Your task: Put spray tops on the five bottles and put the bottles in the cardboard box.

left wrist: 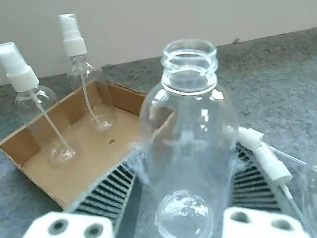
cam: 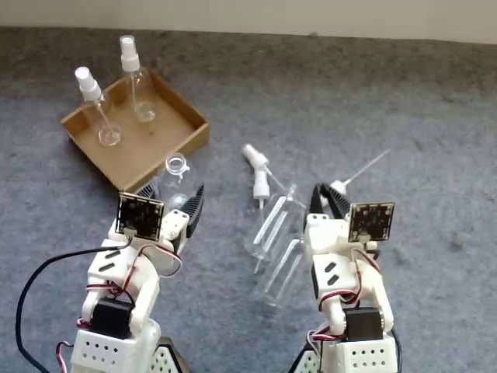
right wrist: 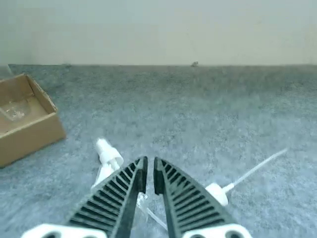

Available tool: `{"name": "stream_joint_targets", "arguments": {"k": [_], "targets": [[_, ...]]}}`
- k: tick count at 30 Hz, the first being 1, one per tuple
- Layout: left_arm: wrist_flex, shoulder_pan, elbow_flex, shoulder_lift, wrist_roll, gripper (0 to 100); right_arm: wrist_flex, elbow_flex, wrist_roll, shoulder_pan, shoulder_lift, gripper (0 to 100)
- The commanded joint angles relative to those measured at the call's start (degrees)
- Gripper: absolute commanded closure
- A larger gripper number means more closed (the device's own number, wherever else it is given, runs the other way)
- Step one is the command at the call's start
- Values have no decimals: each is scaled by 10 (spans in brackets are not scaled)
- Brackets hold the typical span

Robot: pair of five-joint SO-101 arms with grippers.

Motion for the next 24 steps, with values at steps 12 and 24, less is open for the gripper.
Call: {"name": "stream_joint_targets", "arguments": {"k": [12,24], "targets": [[-125,-5,48,-13,7,874,94,-190,85,-33,160,971],[-124,-5,48,-13,9,874,129,-509,83,-34,647,970]]}}
